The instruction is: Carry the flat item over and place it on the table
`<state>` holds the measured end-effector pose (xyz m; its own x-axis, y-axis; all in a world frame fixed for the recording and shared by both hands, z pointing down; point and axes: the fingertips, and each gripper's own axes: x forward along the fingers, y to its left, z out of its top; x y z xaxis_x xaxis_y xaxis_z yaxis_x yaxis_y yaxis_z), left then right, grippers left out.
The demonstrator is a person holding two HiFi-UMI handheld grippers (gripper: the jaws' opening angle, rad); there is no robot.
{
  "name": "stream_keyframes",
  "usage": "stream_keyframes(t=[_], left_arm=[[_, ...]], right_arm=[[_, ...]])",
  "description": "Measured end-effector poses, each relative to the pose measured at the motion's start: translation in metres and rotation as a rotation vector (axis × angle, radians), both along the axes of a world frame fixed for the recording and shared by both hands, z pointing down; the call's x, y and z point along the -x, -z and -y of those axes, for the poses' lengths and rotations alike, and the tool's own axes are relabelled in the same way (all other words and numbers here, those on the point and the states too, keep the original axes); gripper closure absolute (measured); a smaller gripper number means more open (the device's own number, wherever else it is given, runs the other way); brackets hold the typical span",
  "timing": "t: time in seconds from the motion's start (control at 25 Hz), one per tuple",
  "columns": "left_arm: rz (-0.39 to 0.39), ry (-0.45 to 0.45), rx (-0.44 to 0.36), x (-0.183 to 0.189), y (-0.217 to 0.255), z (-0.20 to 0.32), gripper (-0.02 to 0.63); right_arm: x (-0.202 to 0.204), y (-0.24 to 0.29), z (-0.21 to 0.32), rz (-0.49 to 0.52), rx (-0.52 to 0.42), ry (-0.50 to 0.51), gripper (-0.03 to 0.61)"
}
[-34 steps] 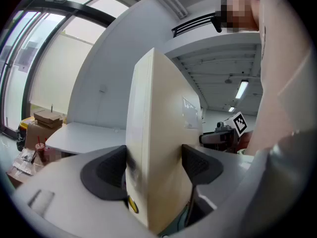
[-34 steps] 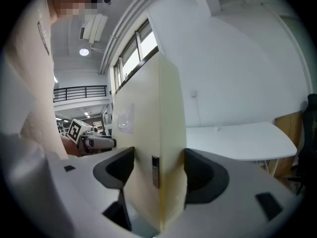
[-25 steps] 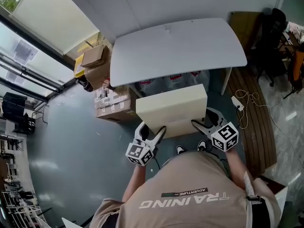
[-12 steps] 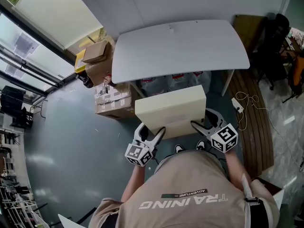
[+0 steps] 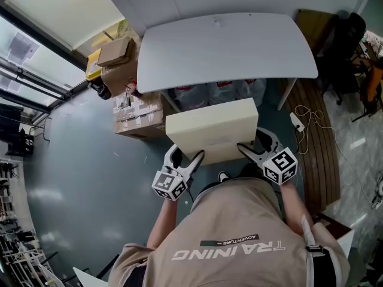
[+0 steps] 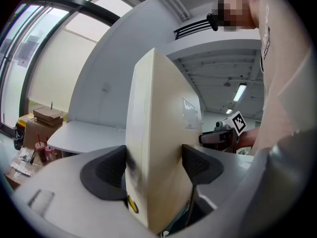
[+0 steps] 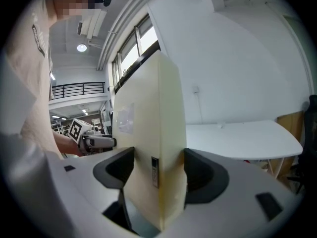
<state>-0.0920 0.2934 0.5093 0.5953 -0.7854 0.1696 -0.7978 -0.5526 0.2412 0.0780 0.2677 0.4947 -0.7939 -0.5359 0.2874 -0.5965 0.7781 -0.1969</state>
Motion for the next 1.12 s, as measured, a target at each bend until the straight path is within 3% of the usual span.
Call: stream_keyframes(t=[0.56, 1.12], left_arm=[[0.020, 0.108, 0.039, 0.019, -0.004, 0.065, 0.279], [0.069, 0.185, 0.047, -0.003, 0.000, 0.138, 0.276]], right_arm=[[0.023, -0.007, 0.084, 0.026, 0.008, 0.103, 0.273], [0.005, -0.008, 0.168, 0.085, -0.008, 0.179, 0.273]])
